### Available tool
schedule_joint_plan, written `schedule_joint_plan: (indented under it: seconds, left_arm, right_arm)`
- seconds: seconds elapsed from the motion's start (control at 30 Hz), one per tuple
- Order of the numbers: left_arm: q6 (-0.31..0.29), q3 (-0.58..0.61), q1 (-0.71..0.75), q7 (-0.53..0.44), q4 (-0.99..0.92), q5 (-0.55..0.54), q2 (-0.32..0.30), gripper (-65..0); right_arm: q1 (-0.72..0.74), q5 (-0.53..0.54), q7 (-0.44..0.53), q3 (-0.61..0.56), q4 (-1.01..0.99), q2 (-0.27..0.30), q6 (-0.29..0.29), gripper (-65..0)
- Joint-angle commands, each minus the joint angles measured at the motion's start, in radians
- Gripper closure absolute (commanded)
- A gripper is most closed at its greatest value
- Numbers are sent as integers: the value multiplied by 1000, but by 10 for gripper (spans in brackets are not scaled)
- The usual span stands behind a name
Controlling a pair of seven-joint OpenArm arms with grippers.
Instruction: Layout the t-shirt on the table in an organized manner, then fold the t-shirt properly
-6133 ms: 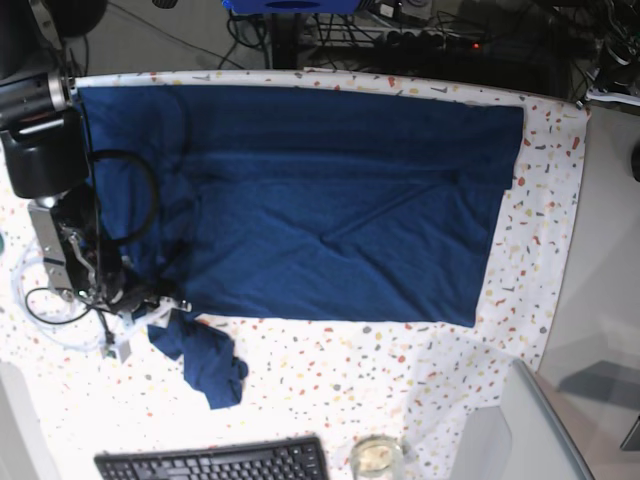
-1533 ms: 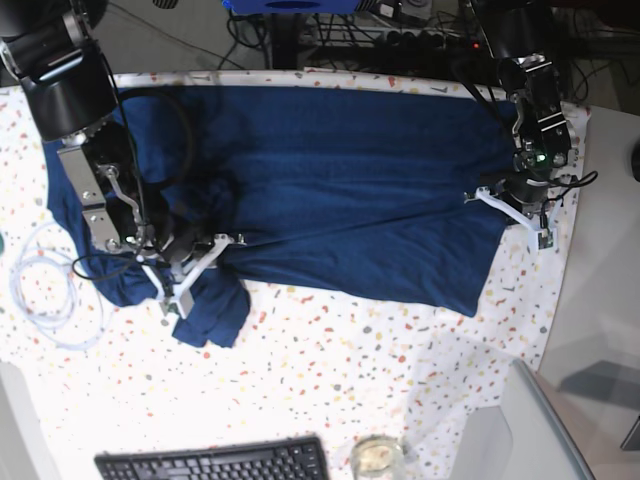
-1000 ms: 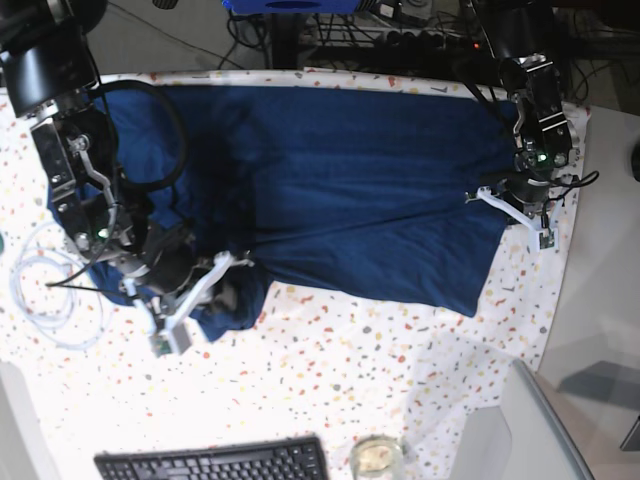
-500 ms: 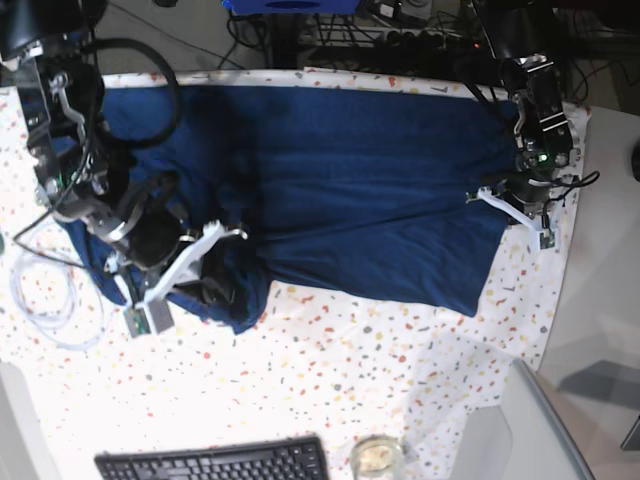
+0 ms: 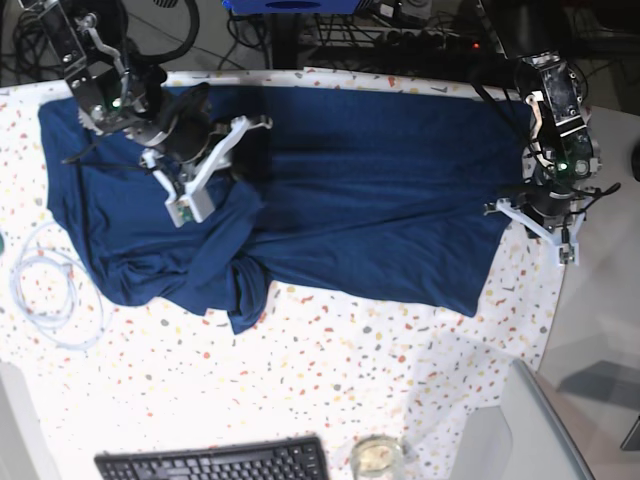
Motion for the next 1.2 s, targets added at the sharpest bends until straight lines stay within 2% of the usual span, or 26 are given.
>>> schedule_joint_plan:
  seconds: [0.0, 0.13, 0.23, 0.3, 0.33, 0.4, 0.5, 0.53, 0.63, 0.8, 0.93, 1.17]
  left_arm:
    - [4, -2, 6, -15, 28, -5, -8, 0]
    - [4, -10, 84, -17, 54, -6, -36, 0]
    - [1, -86, 138, -18, 80, -6, -36, 0]
    - [-35, -155, 167, -18, 91, -22, -33, 0]
    - [-65, -195, 179, -18, 94, -49, -33, 0]
    - [-125, -298, 212, -15, 91, -132, -37, 0]
    - [-180, -419, 259, -15, 86, -226, -42, 0]
    - [-194, -453, 276, -15, 86, -243, -42, 0]
    - [-228, -528, 313, -15, 85, -267, -42, 0]
    - [-233, -583, 353, -18, 85, -269, -34, 0]
    - [-233, -585, 359, -18, 85, -269, -31, 0]
    - [-233, -580, 357, -18, 85, -269, -20, 0]
  right_arm:
    - [7, 10, 38, -27, 13, 2, 9, -14]
    - [19, 8, 66, -116, -27, 0, 7, -14]
    - [27, 10, 66, -132, -85, -4, 5, -24]
    - [27, 10, 66, -131, -97, -4, 5, -47]
    - [25, 11, 66, -131, -97, -3, 5, -78]
    - [19, 11, 66, -131, -68, 0, 5, -188]
    - [7, 11, 66, -128, 2, 11, 4, -329]
    - [7, 11, 66, -117, 25, 22, 2, -365]
    - [25, 11, 66, -36, 38, 20, 1, -417]
    - [184, 11, 64, 128, -185, -49, 1, -449]
    - [314, 11, 64, 139, -395, -73, 1, -446]
    - [378, 11, 64, 144, -529, -75, 1, -441]
